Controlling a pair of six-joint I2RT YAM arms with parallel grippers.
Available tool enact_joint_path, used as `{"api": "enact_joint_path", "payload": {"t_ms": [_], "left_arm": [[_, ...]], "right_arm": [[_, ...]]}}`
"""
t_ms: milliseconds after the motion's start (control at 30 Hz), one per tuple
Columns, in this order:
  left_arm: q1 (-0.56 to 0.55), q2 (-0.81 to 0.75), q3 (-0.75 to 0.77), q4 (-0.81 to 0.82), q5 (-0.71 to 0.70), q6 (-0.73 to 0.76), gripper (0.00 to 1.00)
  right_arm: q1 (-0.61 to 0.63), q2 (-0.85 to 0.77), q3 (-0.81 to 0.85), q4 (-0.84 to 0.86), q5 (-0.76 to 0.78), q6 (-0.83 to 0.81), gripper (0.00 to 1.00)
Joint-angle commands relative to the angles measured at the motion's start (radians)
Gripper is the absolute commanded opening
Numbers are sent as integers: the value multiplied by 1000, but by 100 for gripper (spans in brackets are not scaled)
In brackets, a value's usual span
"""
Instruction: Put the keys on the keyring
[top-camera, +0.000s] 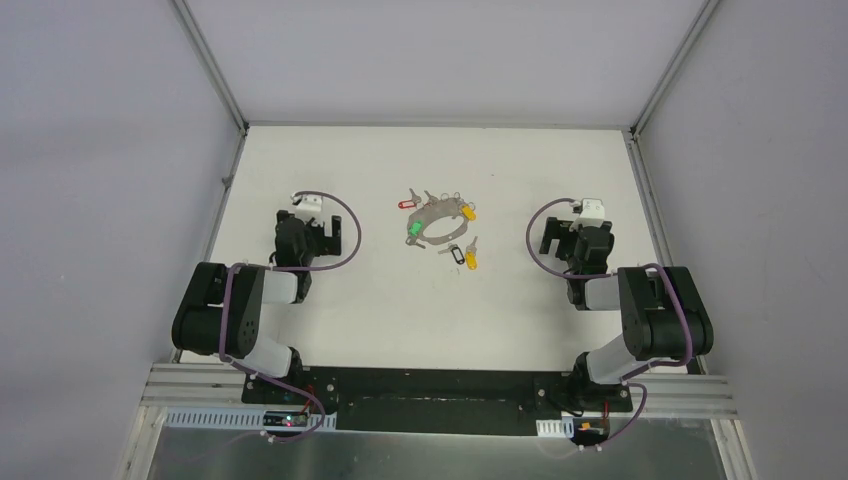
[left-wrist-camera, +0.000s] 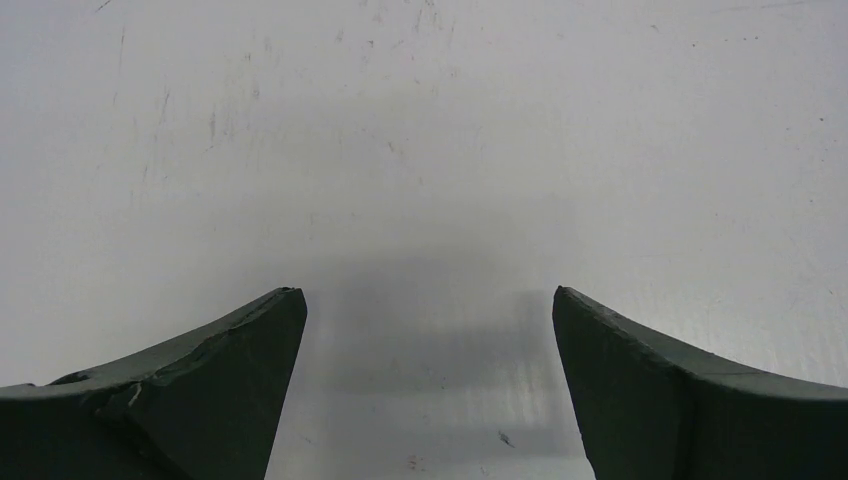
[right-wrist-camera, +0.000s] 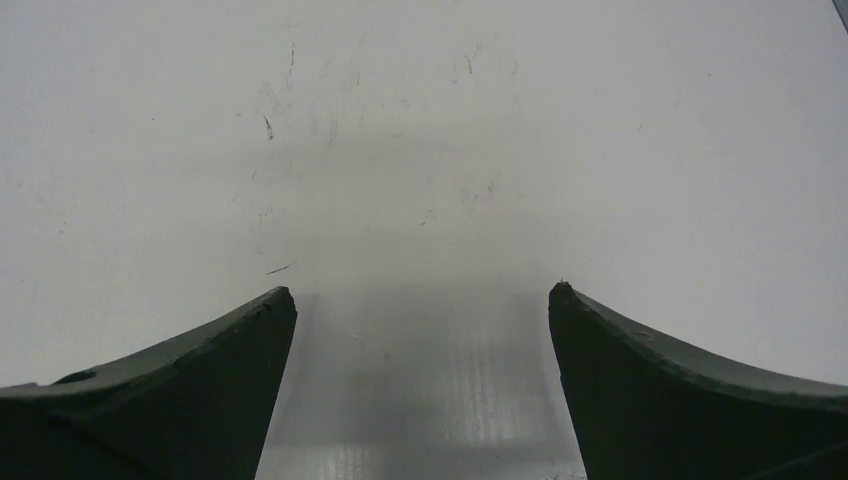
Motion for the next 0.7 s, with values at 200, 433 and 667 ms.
{"api": "enact_joint_path", "payload": {"t_ms": [200, 433, 667], "left_arm": [[14, 0, 24, 40, 36, -9, 99], [12, -141, 156, -308, -56, -55, 99], [14, -252, 534, -1014, -111, -276, 99]], "right_arm": [[-6, 1, 26, 57, -18, 14, 100], [-5, -24, 28, 64, -8, 14, 100], [-6, -279, 554, -1146, 389, 510, 100]]}}
